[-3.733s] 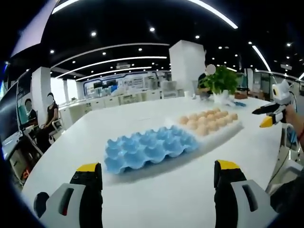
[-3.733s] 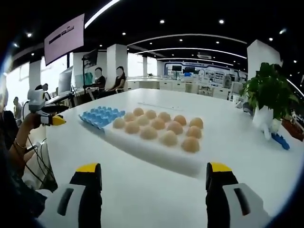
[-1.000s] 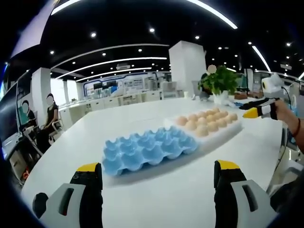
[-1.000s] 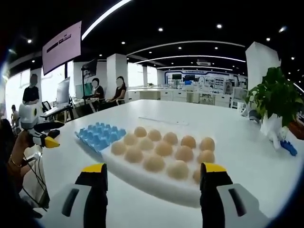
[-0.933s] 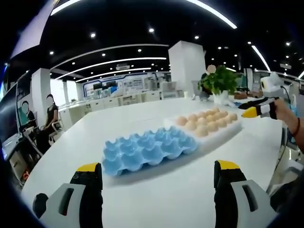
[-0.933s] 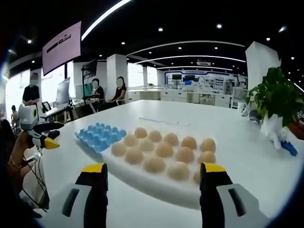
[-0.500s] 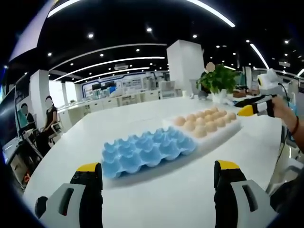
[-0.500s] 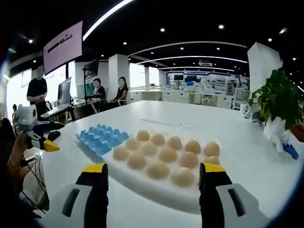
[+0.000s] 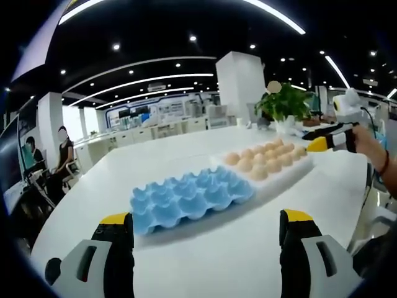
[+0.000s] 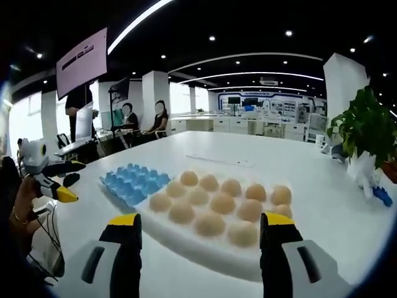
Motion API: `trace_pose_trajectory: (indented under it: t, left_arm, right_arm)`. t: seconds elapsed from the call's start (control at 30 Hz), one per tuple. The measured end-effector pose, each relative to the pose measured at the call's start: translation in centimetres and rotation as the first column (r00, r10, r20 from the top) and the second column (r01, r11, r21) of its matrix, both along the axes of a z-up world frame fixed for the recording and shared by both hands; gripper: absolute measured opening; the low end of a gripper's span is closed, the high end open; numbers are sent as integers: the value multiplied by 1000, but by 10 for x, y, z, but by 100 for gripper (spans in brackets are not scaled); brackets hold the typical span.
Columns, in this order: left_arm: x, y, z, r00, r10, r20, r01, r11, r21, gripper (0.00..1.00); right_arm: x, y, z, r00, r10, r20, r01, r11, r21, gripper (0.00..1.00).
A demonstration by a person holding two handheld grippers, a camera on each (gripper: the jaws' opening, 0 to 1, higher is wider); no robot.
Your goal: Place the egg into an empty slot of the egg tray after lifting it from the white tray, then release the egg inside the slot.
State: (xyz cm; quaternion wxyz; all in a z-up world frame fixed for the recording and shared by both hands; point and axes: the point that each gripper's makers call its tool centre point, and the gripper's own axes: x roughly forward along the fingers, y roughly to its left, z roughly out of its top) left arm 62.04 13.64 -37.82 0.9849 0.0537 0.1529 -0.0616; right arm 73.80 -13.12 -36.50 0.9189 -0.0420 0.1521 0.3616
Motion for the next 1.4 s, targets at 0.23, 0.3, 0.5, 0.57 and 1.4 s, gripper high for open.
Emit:
trace_pose_trajectory:
  t: [0.23, 0.3, 0.5, 0.57, 1.4]
  left_arm:
    - [-1, 1, 0, 1000, 2, 0, -2, 1000, -1, 100]
    - [-2, 2, -1, 1000, 3, -1, -3, 1000, 1, 100]
    - [-5, 3, -2, 1000, 4, 0, -4, 1000, -5, 100]
    - [-6, 3, -2, 1000, 6, -3, -6, 1000, -4, 100]
    - [-8, 4, -3, 1000, 6, -7, -6, 1000, -9, 100]
  right_arm:
    - [3, 5, -1, 1000, 3, 2, -3, 1000, -10, 80]
    - [4, 8, 0, 1000, 7, 2, -7, 1000, -7, 80]
    - [7, 21, 3, 1000, 26, 2, -26, 1000, 1, 79]
    - [6, 25, 5, 999, 33, 3, -33, 999, 2, 78]
    - [31, 59, 9, 996, 69, -57, -65, 996, 64, 74]
